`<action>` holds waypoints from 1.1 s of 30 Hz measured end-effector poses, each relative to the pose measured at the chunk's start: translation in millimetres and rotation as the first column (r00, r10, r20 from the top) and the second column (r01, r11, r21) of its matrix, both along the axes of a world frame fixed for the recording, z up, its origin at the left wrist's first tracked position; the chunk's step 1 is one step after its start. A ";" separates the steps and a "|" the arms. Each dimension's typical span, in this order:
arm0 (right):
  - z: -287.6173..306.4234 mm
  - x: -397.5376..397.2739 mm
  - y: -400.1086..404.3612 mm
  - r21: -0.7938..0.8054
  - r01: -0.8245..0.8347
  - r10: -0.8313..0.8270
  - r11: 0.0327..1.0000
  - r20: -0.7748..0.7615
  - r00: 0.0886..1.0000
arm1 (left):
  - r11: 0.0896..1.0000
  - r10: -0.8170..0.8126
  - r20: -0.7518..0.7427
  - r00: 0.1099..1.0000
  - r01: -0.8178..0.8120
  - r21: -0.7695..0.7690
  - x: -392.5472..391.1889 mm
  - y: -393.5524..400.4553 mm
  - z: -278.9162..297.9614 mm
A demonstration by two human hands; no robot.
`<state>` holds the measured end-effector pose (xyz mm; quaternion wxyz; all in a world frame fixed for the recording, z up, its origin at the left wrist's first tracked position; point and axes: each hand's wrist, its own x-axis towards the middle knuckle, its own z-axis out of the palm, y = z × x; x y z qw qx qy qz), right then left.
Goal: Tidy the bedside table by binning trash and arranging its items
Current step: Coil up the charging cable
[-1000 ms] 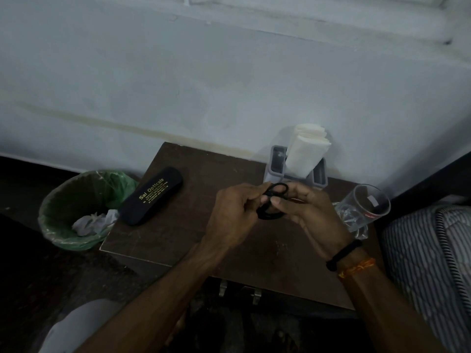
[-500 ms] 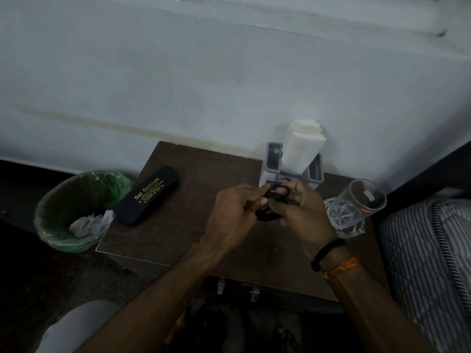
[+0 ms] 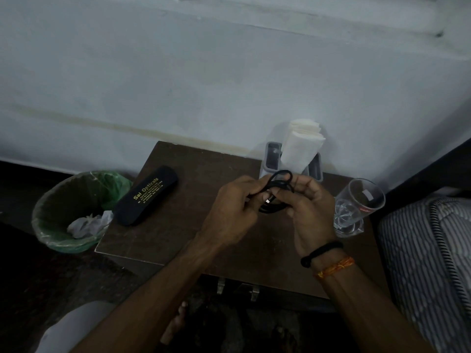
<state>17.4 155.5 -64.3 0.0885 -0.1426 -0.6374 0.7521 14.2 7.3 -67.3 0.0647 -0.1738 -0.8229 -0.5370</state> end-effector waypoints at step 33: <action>5.5 7.0 1.8 0.315 -0.243 0.299 0.918 -0.143 0.944 | 0.999 0.028 0.141 0.990 -0.030 0.014 -5.8 -10.2 3.4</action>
